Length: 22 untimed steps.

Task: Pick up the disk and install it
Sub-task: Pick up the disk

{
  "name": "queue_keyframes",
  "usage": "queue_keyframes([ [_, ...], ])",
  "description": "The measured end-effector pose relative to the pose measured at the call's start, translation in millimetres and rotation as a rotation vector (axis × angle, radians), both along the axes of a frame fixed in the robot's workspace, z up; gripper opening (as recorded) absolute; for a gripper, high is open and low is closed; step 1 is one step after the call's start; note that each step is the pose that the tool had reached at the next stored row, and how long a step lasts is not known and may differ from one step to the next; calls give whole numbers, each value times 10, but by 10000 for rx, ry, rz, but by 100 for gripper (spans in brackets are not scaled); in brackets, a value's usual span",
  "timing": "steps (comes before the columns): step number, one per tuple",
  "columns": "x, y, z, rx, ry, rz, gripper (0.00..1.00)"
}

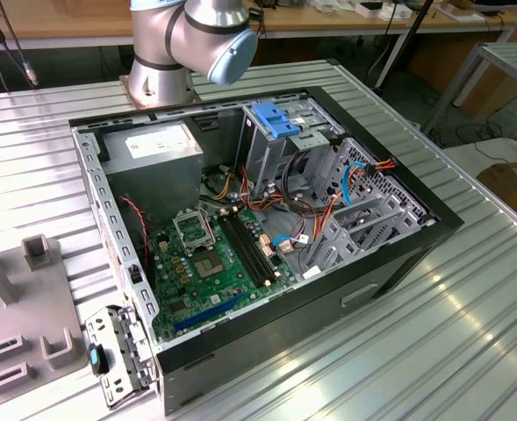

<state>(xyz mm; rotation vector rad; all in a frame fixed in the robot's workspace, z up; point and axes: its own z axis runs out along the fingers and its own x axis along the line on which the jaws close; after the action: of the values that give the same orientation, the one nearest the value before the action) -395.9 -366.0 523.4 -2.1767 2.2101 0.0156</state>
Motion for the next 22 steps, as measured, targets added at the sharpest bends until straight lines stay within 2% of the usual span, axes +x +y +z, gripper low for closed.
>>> queue_keyframes([
  [3,113,0,-4,0,1,1,37],
  [5,225,0,-8,0,1,0,37],
  [7,286,0,-10,1,0,-1,37],
  [8,346,0,-12,0,0,0,37],
  [11,599,0,-20,0,0,0,37],
  [14,714,0,-24,0,0,0,37],
  [17,929,0,-30,0,0,0,37],
  [22,1092,0,-38,1,-5,0,37],
])
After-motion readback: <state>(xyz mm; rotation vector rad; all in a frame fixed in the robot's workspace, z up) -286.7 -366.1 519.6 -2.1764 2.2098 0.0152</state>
